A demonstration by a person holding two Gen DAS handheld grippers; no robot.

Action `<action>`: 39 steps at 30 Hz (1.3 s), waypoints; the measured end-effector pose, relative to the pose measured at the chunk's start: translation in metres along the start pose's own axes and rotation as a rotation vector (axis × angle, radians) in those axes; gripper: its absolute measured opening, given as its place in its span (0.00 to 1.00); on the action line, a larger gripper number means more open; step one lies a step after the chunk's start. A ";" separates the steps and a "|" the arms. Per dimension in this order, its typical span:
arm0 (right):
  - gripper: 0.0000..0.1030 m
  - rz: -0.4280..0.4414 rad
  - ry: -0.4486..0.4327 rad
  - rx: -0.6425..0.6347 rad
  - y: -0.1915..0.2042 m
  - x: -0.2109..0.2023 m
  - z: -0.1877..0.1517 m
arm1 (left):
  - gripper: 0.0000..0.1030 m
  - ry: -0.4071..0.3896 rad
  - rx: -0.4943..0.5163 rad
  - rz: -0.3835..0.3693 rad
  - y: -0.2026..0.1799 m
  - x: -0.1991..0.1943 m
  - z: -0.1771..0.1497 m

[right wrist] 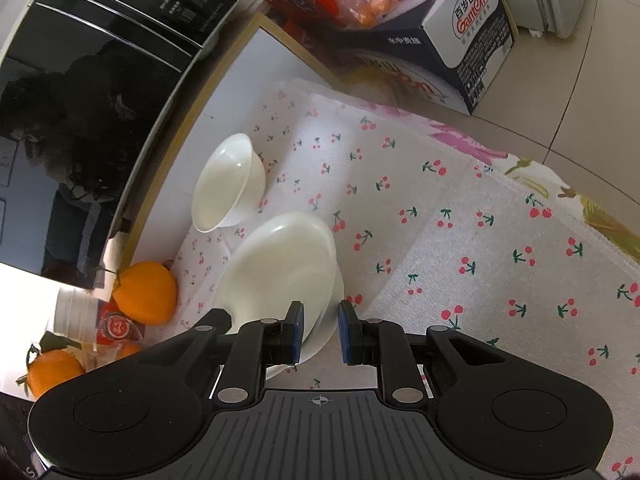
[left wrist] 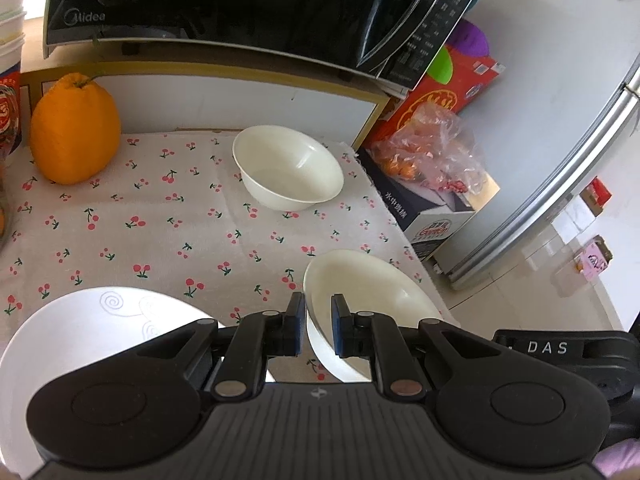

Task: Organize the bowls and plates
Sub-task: 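Lift the cream bowl with both tools and carry it toward the plate stack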

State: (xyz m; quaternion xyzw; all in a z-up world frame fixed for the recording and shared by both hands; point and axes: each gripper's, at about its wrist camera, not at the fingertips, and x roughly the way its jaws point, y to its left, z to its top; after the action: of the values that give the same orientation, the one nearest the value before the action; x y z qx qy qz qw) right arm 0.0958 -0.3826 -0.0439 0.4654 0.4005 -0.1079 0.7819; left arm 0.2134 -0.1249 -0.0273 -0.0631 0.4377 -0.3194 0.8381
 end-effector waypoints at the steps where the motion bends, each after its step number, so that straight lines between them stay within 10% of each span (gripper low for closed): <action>1: 0.18 0.004 -0.003 0.000 0.001 -0.003 0.000 | 0.12 -0.002 -0.001 -0.001 -0.001 -0.003 0.000; 39: 0.18 0.081 -0.003 -0.229 0.006 -0.096 -0.027 | 0.12 0.014 -0.134 -0.022 -0.023 -0.070 -0.056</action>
State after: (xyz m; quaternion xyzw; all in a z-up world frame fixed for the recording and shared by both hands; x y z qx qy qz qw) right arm 0.0224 -0.3771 0.0233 0.3887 0.3898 -0.0306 0.8343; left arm 0.1297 -0.0918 -0.0039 -0.1217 0.4634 -0.2990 0.8253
